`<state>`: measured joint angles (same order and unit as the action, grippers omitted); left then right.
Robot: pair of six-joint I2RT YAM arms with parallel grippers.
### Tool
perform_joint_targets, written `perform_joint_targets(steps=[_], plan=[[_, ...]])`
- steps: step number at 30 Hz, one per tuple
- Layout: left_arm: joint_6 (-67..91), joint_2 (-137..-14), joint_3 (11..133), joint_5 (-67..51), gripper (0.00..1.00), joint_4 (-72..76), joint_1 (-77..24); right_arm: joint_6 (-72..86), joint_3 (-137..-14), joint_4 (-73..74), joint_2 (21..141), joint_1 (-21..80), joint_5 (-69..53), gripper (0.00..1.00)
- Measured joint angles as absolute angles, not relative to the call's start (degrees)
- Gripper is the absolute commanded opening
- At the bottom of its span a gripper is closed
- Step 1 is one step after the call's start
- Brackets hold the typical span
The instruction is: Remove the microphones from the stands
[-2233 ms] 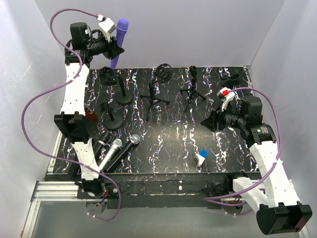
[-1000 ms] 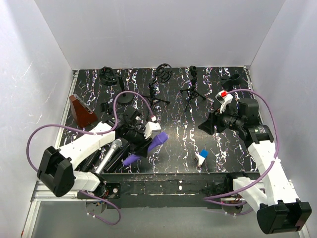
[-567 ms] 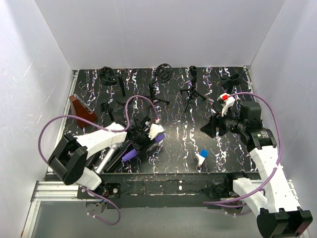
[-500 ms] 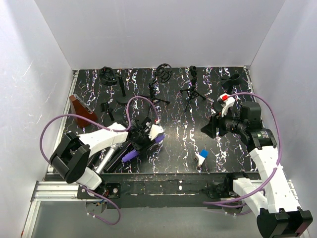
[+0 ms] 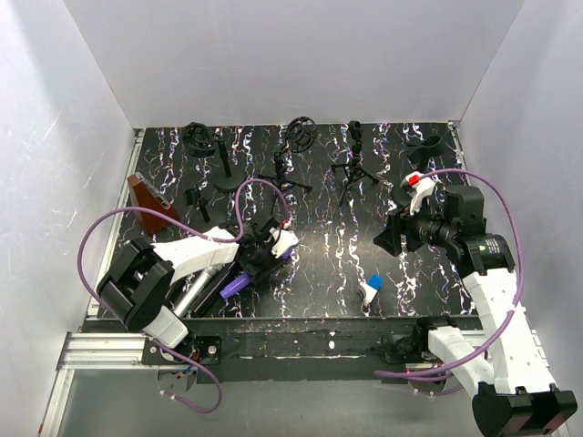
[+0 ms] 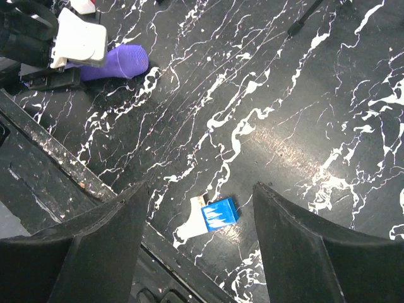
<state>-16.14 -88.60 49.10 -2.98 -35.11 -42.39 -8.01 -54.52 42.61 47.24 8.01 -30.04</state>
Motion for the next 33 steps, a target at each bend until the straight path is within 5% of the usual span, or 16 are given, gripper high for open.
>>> perform_joint_targets(steps=[10,18,23,33], plan=[[-17.1,-87.6,49.3,-2.1,0.5,-34.4,-42.4,-9.1,-54.8,43.4,48.7,8.0,-28.6,0.82],[-20.9,-82.2,53.6,-4.4,0.63,-35.9,-42.4,-9.4,-60.2,47.1,49.7,8.0,-21.3,0.87],[-24.7,-75.8,59.8,-5.2,0.98,-36.0,-42.4,-4.2,-66.8,51.9,53.3,8.1,-10.9,0.9],[-15.9,-74.7,76.6,-4.9,0.98,-34.8,-39.2,4.9,-81.0,57.3,62.5,8.1,3.2,0.93]])
